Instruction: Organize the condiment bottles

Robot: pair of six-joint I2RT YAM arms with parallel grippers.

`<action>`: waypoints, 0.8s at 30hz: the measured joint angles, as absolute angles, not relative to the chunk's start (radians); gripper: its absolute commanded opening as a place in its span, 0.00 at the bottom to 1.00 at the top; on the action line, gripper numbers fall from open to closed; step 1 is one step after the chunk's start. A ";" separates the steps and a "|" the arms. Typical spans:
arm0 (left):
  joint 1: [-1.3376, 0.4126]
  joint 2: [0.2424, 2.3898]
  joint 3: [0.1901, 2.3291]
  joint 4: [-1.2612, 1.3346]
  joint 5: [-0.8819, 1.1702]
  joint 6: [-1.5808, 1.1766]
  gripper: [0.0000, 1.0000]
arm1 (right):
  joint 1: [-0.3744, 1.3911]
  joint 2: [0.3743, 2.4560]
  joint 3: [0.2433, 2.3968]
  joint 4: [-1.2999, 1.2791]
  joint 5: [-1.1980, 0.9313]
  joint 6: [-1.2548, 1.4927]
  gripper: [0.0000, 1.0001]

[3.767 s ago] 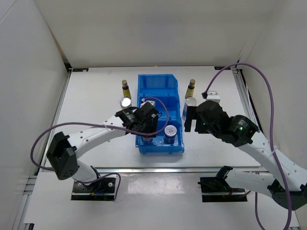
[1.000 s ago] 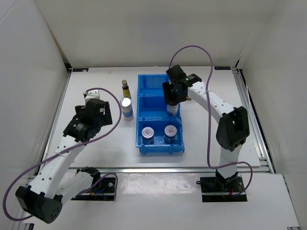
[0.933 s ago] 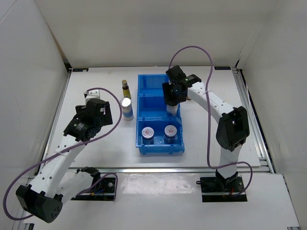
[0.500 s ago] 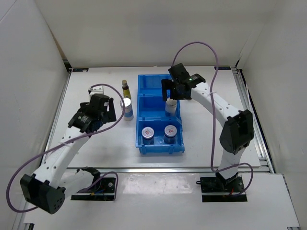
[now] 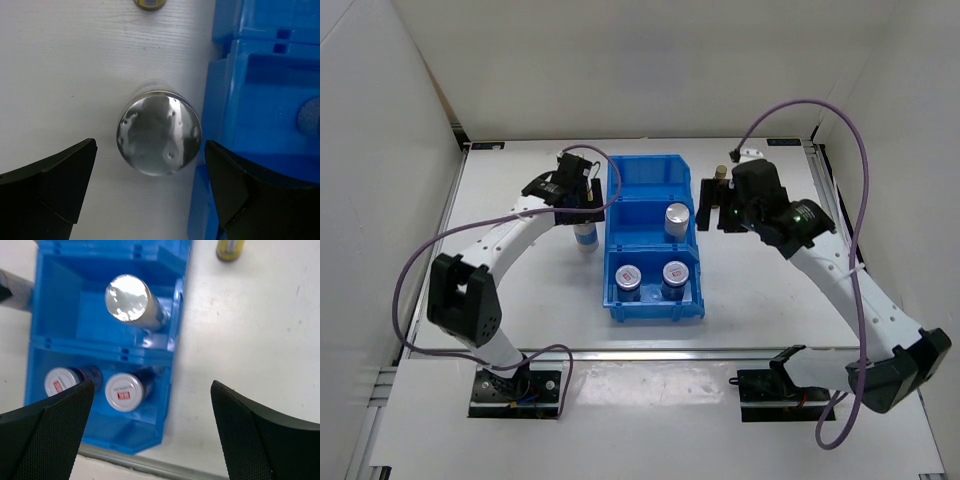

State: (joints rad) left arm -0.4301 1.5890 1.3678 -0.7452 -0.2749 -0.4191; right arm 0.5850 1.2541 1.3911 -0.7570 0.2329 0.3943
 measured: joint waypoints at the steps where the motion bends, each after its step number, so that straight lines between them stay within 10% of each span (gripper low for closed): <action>1: -0.425 1.612 1.368 -0.742 -0.269 -0.419 1.00 | 0.585 1.233 1.360 -0.765 0.232 0.397 1.00; 7: -0.386 1.683 1.370 -0.737 -0.239 -0.421 0.89 | 0.585 1.150 1.272 -0.802 0.230 0.400 1.00; 12: -0.363 1.683 1.386 -0.743 -0.223 -0.415 0.46 | 0.585 1.092 1.259 -0.812 0.230 0.392 1.00; 24: -0.485 1.507 1.583 -0.796 -0.226 -0.419 0.30 | 0.585 1.071 1.214 -0.815 0.218 0.389 1.00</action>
